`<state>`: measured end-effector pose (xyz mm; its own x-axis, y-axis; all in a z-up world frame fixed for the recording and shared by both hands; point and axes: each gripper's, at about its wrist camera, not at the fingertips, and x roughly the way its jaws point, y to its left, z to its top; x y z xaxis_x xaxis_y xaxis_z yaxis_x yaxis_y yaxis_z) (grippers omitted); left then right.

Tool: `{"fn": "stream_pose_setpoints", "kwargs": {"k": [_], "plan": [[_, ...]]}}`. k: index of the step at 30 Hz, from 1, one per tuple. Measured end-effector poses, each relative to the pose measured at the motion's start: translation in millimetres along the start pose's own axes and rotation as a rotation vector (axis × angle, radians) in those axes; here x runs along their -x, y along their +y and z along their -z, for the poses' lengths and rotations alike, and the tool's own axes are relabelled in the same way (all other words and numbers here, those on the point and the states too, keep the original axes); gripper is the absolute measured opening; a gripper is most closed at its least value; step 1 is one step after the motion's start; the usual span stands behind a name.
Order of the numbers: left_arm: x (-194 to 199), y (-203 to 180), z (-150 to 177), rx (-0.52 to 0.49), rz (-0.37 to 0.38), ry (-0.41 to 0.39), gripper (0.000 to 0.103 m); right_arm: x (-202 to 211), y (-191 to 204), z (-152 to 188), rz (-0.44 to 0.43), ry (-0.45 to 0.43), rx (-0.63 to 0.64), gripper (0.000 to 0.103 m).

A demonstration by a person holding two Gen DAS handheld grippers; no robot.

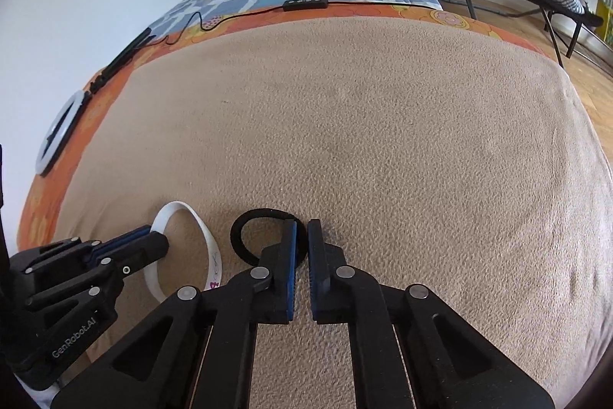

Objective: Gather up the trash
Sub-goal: 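Grasp the white wristband with the left gripper while the right grasps the black hair tie, then lift the wristband and hair tie and carry both over the blue basket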

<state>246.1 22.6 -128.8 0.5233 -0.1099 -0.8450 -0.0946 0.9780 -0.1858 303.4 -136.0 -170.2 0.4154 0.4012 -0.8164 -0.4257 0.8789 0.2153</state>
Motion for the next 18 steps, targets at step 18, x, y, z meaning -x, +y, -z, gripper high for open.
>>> {"fn": "stream_pose_setpoints", "kwargs": {"k": [18], "plan": [[81.2,-8.5,10.0,-0.039,0.013,-0.110,0.002,72.2,12.9,5.4,-0.032,-0.104,0.016,0.003]]}}
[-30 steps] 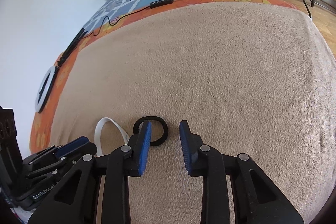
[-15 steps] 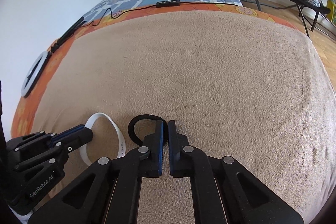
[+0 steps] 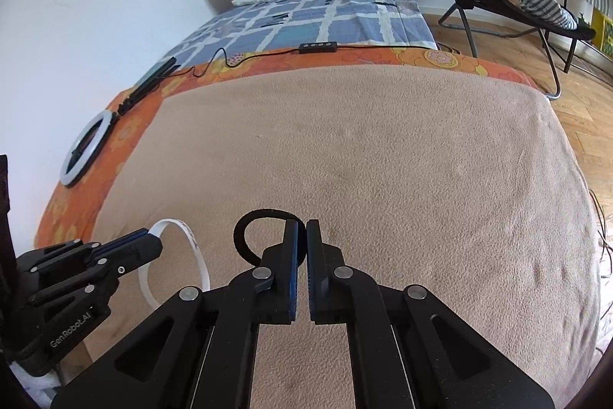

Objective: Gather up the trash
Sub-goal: 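Lift the wristband and hair tie and carry both over the blue basket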

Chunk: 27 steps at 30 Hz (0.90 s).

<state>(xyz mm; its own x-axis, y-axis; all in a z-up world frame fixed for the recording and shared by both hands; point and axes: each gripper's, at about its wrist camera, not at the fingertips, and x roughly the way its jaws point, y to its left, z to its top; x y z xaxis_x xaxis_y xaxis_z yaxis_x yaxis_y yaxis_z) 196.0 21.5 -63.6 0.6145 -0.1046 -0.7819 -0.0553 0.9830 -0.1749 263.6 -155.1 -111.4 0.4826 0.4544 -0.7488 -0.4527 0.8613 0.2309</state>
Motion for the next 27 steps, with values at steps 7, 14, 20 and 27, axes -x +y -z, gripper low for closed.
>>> {"fn": "stream_pose_setpoints", "kwargs": {"k": [7,14,20,27], "plan": [[52.0,-11.7,14.6,-0.031,0.020,-0.046,0.002,39.9,16.2,13.1,-0.017,-0.031,0.033,0.003],[101.2,-21.2,37.4,-0.052,0.040,-0.077,0.002,75.8,34.2,36.4,-0.026,-0.045,0.075,0.003],[133.5,-26.4,62.7,-0.054,0.050,-0.088,0.002,105.9,42.6,58.8,-0.048,-0.049,0.089,0.003],[164.7,-34.2,99.7,-0.073,0.055,-0.093,0.002,137.9,54.0,89.1,-0.059,-0.055,0.115,0.003]]}}
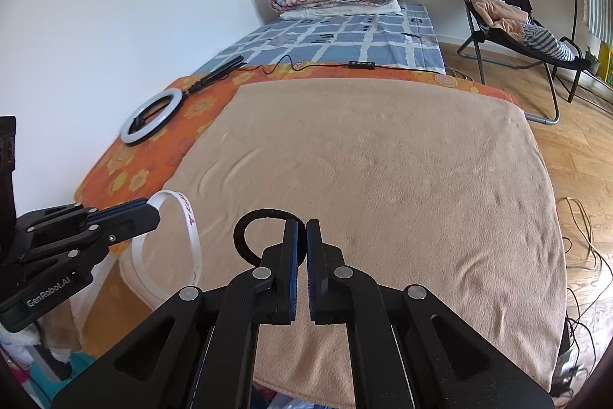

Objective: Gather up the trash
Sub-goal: 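Lift the wristband and hair tie and carry both over the blue basket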

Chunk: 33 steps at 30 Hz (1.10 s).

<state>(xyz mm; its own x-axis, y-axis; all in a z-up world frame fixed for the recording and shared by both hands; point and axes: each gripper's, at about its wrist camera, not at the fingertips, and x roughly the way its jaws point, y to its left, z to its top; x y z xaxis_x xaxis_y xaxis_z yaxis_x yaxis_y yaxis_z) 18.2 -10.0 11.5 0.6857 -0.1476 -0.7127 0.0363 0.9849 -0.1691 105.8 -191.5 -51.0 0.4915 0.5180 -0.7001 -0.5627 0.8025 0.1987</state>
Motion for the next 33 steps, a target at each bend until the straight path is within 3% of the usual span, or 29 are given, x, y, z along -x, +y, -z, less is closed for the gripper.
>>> {"fn": "stream_pose_setpoints", "kwargs": {"k": [7,17,33], "plan": [[21.5,-13.5,32.3,-0.034,0.005,0.013,0.002,23.3,17.7,38.1,-0.012,0.019,0.034,0.003],[23.4,-23.6,80.3,-0.044,0.009,0.074,0.002,35.0,34.1,91.9,-0.037,0.072,0.065,0.003],[-4.0,-7.6,146.1,0.004,-0.013,0.205,0.002,5.0,45.2,153.4,-0.070,0.202,0.065,0.003]]}}
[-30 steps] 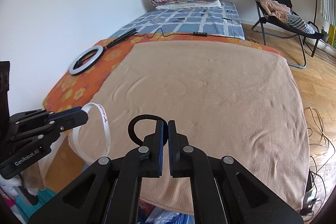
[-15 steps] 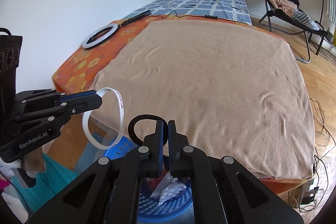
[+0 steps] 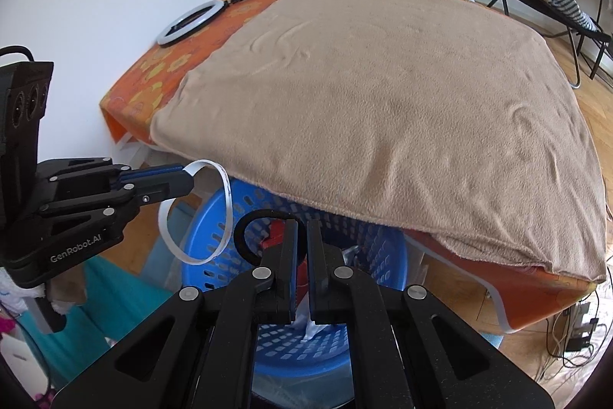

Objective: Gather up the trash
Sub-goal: 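Lift the wristband and hair tie and carry both over the blue basket, then open both grippers to drop the wristband and hair tie into the basket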

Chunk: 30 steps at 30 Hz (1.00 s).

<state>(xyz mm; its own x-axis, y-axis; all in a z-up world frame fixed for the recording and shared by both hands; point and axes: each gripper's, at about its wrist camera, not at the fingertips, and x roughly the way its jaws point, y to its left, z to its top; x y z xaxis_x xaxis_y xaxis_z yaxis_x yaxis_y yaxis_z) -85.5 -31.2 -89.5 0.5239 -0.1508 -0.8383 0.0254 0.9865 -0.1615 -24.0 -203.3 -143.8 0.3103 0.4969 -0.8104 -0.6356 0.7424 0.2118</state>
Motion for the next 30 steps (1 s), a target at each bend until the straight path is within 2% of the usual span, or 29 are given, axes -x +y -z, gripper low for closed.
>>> {"fn": "stream_pose_setpoints", "kwargs": {"k": [9,30], "plan": [[-18.2,6.9,10.0,0.002,-0.007,0.047,0.002,-24.6,2.6,8.7,0.003,0.054,0.007,0.003],[-52.5,21.2,27.9,0.025,-0.041,0.145,0.002,-55.0,-10.9,13.5,0.023,0.112,-0.045,0.003]]}}
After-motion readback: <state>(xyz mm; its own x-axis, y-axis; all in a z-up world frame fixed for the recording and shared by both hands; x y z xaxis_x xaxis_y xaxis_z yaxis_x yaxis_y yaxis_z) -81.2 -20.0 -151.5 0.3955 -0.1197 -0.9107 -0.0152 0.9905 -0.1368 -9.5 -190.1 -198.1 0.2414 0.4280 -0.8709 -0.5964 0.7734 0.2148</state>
